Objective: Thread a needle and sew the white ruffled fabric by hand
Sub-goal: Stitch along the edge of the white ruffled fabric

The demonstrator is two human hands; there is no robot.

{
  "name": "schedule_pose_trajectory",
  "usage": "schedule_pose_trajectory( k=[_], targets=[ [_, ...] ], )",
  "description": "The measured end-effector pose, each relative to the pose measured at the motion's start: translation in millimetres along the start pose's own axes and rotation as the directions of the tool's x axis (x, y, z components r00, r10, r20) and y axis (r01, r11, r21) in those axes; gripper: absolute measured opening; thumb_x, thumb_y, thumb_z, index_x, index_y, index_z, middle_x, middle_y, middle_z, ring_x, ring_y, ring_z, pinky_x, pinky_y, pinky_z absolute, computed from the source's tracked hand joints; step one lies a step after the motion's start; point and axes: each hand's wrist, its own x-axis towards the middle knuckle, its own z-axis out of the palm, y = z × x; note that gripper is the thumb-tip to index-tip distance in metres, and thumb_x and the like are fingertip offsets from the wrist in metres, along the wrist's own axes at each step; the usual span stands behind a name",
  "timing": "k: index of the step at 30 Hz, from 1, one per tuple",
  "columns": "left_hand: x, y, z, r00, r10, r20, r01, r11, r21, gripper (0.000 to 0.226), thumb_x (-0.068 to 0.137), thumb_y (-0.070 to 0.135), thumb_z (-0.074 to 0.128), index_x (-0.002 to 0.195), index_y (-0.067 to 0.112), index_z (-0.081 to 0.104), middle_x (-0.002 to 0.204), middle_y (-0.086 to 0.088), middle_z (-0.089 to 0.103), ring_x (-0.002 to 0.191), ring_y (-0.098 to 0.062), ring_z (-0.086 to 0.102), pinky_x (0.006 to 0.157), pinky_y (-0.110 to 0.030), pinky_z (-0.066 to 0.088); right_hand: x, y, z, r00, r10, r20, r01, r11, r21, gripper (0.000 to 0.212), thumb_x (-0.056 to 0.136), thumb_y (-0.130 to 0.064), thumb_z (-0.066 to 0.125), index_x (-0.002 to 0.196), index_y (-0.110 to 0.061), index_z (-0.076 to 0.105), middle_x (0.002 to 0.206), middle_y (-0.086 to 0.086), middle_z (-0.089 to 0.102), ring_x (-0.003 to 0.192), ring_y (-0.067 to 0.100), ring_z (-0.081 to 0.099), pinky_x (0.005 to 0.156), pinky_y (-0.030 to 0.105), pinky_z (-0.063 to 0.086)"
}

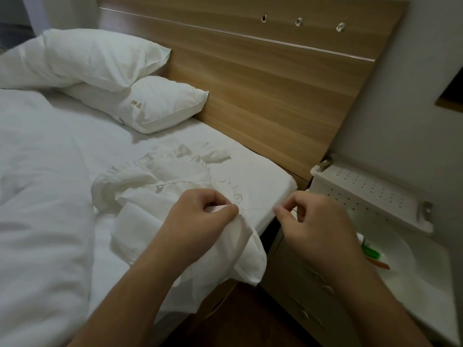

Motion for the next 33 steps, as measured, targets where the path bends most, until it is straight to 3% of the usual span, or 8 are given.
schedule_pose_trajectory(
  k=[9,12,15,20,24,27,29,33],
  targets=[
    [3,-3,-6,0.997,0.048,-0.054,-0.047,0.999,0.010,0.017,0.095,0.024,0.072,0.080,0.027,0.080,0.083,0.024,0.074,0.088,0.007,0.065,0.074,-0.022,0.045,-4,20,-18,0.945,0.304,-0.124,-0.227,0.877,0.424,0.025,0.095,-0.027,0.070,0.073,-0.016,0.072,0.053,-0.005,0.058,0.050,0.009,0.047,0.056,0.029,0.040],
    [4,-4,-7,0.996,0.052,-0.071,-0.051,0.999,0.016,0.016,0.096,0.025,0.072,0.082,0.027,0.081,0.083,0.024,0.074,0.088,0.007,0.065,0.075,-0.022,0.046,-5,24,-21,0.924,0.361,-0.126,-0.264,0.841,0.472,0.027,0.096,-0.023,0.070,0.073,-0.010,0.071,0.069,0.007,0.065,0.066,0.018,0.052,0.059,0.031,0.040],
    [4,-5,-7,0.994,0.063,-0.093,-0.062,0.998,0.007,0.014,0.096,0.025,0.073,0.084,0.027,0.081,0.084,0.023,0.075,0.089,0.006,0.066,0.078,-0.022,0.048,-5,27,-24,0.904,0.410,-0.119,-0.298,0.806,0.512,0.025,0.095,-0.020,0.071,0.074,-0.006,0.071,0.080,0.013,0.066,0.073,0.014,0.049,0.062,0.030,0.035],
    [4,-4,-6,0.991,0.069,-0.114,-0.068,0.998,0.011,0.012,0.097,0.027,0.073,0.087,0.028,0.081,0.085,0.019,0.076,0.089,0.007,0.066,0.078,-0.021,0.048,-3,40,-23,0.907,0.415,-0.074,-0.304,0.766,0.566,0.017,0.093,-0.009,0.067,0.078,-0.007,0.072,0.063,0.007,0.057,0.065,0.019,0.045,0.060,0.032,0.033],
    [0,0,-9,0.992,0.113,-0.063,-0.113,0.994,0.006,0.014,0.096,0.025,0.074,0.085,0.029,0.081,0.086,0.021,0.076,0.091,0.005,0.068,0.079,-0.022,0.049,-1,40,-25,0.904,0.417,-0.095,-0.190,0.590,0.784,0.022,0.091,0.005,0.052,0.101,-0.007,0.068,0.056,-0.003,0.042,0.054,0.015,0.035,0.046,0.028,0.029],
    [-5,6,-13,0.987,0.156,0.032,-0.155,0.988,-0.007,0.013,0.095,0.025,0.075,0.085,0.029,0.082,0.088,0.015,0.078,0.092,0.000,0.071,0.083,-0.026,0.051,-1,26,-25,0.954,0.274,-0.121,-0.086,0.637,0.766,0.029,0.094,0.004,0.055,0.110,-0.016,0.069,0.058,-0.004,0.043,0.054,0.013,0.037,0.047,0.027,0.033],
    [-6,8,-13,0.978,0.180,0.102,-0.179,0.984,-0.017,0.012,0.095,0.024,0.076,0.086,0.029,0.083,0.089,0.011,0.080,0.093,-0.004,0.073,0.088,-0.035,0.057,-5,11,-21,0.999,0.051,0.016,-0.046,0.677,0.734,0.032,0.098,-0.001,0.059,0.115,-0.025,0.070,0.058,-0.004,0.044,0.054,0.013,0.040,0.049,0.025,0.037],
    [-10,12,-15,0.947,0.228,0.225,-0.221,0.974,-0.057,0.009,0.097,0.025,0.077,0.092,0.029,0.084,0.094,0.002,0.081,0.097,-0.016,0.076,0.095,-0.054,0.060,-9,-12,-8,0.910,-0.247,0.334,-0.107,0.637,0.764,0.029,0.099,-0.013,0.064,0.120,-0.031,0.071,0.060,0.006,0.044,0.054,0.010,0.044,0.053,0.016,0.040]
  ],
)
